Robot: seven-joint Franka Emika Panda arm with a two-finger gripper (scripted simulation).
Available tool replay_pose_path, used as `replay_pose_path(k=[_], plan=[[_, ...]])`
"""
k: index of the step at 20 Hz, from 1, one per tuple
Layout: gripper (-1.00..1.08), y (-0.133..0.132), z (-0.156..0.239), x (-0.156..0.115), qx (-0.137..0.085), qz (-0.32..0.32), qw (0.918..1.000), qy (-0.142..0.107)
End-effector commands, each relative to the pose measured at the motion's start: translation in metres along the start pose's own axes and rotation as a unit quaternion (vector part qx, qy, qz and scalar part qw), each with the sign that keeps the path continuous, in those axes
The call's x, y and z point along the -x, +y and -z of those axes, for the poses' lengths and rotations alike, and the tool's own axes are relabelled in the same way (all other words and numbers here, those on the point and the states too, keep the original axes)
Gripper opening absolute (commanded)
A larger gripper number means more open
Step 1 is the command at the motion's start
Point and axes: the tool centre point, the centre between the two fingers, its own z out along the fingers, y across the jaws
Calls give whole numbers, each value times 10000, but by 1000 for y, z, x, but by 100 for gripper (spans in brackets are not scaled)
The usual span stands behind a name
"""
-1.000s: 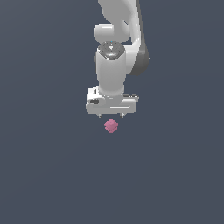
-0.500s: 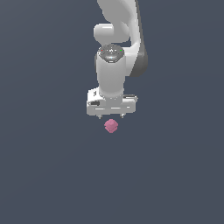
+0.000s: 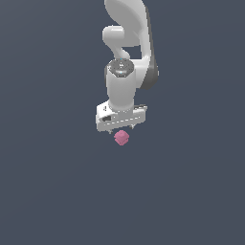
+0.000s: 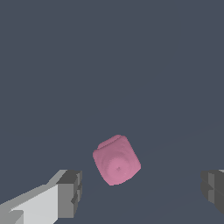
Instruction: Pick up the object and move it to a goal position.
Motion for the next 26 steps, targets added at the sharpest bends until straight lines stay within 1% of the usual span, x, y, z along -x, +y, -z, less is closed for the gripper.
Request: replay_pose_path(k=[1,6,14,20,26], plan=[[100,-1,-10,4,0,333,9994,-1],[100,-3,-30,13,-5,1017,9948,3],[100,-8,-54,26,-22,1909,9816,17],[100,-10,-64,32,-33,2282,9736,26],[100,-11,-67,34,-37,2406,9706,30]])
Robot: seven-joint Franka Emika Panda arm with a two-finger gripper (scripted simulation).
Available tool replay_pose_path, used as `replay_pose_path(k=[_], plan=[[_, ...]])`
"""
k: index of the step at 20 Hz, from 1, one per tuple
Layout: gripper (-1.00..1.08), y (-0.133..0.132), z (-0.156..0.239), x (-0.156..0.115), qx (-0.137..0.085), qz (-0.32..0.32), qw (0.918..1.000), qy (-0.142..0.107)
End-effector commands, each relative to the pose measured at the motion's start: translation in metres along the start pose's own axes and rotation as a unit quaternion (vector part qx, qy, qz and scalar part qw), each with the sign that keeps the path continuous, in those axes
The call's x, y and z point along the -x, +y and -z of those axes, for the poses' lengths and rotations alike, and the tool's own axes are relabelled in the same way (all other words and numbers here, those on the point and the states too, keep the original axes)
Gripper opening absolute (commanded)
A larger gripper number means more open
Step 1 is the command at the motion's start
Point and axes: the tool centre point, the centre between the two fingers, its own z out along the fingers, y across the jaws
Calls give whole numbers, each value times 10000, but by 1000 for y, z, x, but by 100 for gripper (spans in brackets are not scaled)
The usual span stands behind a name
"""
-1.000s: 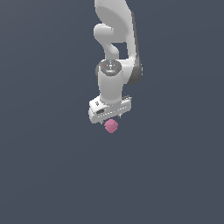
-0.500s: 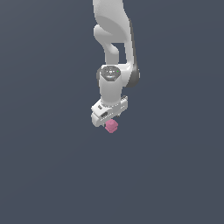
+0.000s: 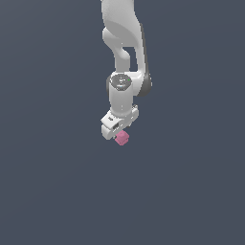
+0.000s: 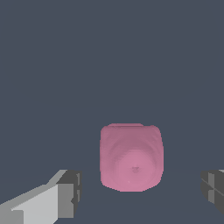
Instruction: Pick up the object and move it to a goal position.
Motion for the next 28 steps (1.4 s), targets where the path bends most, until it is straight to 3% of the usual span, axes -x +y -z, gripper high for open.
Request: replay_pose_path(k=[1,19,20,28], plan=[[100,0,0,0,0,1,10000,0],[100,0,-51,0,1,24,10000,2],[-100,0,-51,0,1,24,10000,2],[-100,0,-51,0,1,24,10000,2]])
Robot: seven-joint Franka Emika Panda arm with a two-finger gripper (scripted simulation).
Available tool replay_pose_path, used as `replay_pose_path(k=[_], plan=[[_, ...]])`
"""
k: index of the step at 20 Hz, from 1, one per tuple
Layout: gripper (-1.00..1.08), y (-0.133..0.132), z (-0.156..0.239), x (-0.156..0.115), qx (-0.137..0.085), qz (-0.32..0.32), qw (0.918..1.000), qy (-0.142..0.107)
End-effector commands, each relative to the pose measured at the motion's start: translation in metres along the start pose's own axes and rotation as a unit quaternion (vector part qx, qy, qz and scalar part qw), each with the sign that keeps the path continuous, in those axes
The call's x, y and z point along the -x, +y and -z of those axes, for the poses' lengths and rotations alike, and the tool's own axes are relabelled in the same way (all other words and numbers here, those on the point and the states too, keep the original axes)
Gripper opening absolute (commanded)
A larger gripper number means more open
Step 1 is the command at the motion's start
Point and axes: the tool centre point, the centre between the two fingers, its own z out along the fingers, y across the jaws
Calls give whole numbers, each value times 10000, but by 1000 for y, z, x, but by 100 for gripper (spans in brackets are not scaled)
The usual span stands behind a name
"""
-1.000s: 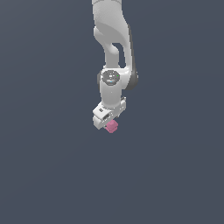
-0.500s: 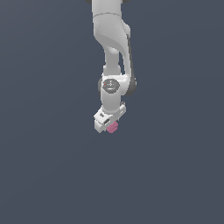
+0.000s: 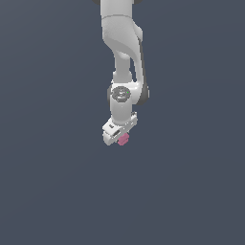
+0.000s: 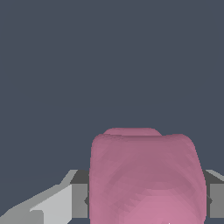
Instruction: Pick up the object and move it to a goal position.
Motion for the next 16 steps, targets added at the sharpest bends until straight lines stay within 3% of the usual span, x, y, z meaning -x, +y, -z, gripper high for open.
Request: replay_pose_path(k=[1,8,16], plan=[[-100,-1,-1,0,-6,4,10000,-3],[-100,17,12,-7,163,21,9997,181],[-100,84,70,-30,845,100,9919,942]])
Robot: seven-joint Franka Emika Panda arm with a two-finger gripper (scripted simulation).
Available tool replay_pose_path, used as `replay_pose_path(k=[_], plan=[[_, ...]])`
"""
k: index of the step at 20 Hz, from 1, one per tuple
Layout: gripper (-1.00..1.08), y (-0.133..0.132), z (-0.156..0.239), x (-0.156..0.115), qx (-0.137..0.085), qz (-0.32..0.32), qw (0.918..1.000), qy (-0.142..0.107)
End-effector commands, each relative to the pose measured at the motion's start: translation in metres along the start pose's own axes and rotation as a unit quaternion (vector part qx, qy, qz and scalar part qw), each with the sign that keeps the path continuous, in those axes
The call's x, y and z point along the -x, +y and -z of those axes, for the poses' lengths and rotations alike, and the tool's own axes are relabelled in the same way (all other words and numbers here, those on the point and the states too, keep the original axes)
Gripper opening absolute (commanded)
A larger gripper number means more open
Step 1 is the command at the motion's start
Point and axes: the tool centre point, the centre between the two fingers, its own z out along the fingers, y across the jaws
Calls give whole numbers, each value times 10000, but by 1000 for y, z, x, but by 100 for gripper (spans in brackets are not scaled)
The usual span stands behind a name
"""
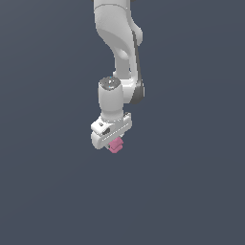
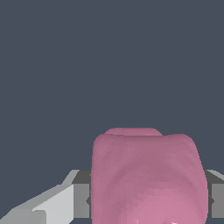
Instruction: Pick up the object and move it to a goal position.
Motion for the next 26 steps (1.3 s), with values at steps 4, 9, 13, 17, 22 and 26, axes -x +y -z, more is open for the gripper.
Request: replay_pose_path(k=[4,9,13,17,22,26], plan=[[-100,60,47,-21,595,64,9961,652],[-100,106,95,-35,1094,119,9865,1214],[-100,136,133,-42,1447,159,9760,1621],[-100,159,168,-46,1743,192,9646,1969],[-100,179,205,-48,2032,225,9511,2317],[-100,192,230,-47,2224,247,9406,2553]])
